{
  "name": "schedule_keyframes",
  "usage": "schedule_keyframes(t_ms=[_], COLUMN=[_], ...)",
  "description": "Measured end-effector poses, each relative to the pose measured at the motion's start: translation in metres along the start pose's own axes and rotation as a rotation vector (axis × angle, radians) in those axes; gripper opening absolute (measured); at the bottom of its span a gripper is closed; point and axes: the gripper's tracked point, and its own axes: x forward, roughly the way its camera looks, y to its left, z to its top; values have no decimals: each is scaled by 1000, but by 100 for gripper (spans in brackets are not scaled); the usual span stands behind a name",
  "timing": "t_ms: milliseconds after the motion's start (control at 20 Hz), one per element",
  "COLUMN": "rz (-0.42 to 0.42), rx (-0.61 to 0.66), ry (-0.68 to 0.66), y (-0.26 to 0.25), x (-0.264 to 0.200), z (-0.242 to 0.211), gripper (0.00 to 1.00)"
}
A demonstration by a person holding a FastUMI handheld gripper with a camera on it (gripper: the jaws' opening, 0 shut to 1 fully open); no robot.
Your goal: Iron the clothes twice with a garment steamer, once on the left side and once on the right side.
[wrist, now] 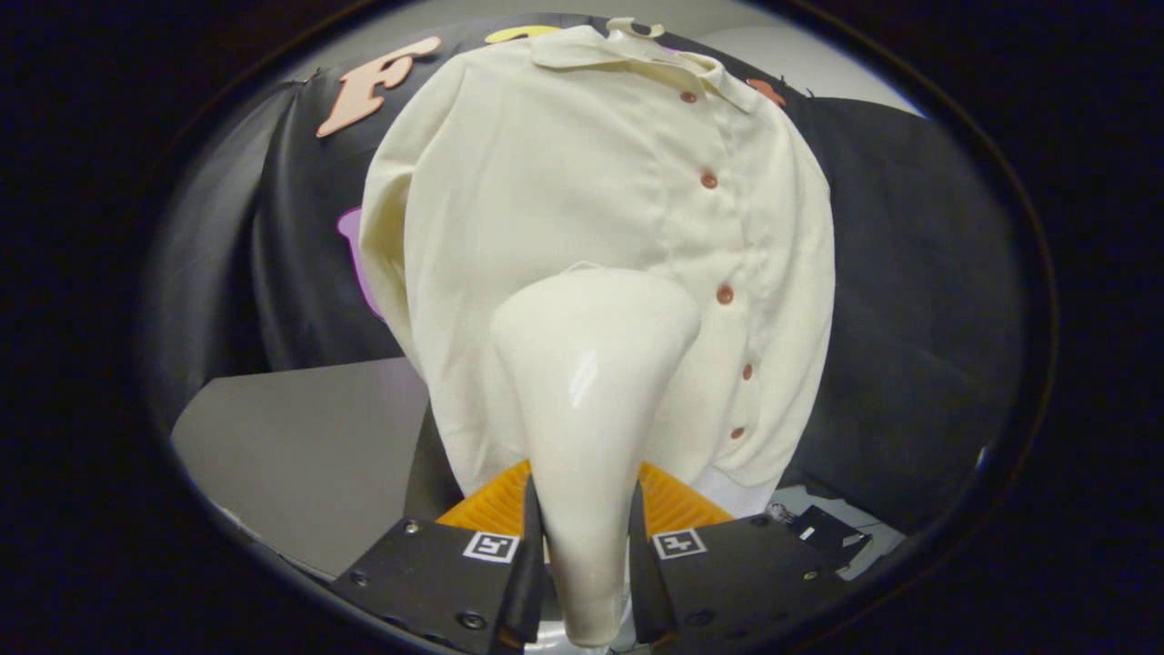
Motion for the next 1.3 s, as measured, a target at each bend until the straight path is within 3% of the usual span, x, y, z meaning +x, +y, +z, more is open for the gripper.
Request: schedule_keyframes(t_ms=[650,1150,1300], rz=[35,13,-30], rx=[12,54,57], ry=[161,236,207], y=[-1,-1,-9], x=[12,-1,-30], z=[-124,-168,-153], gripper=[39,39,40])
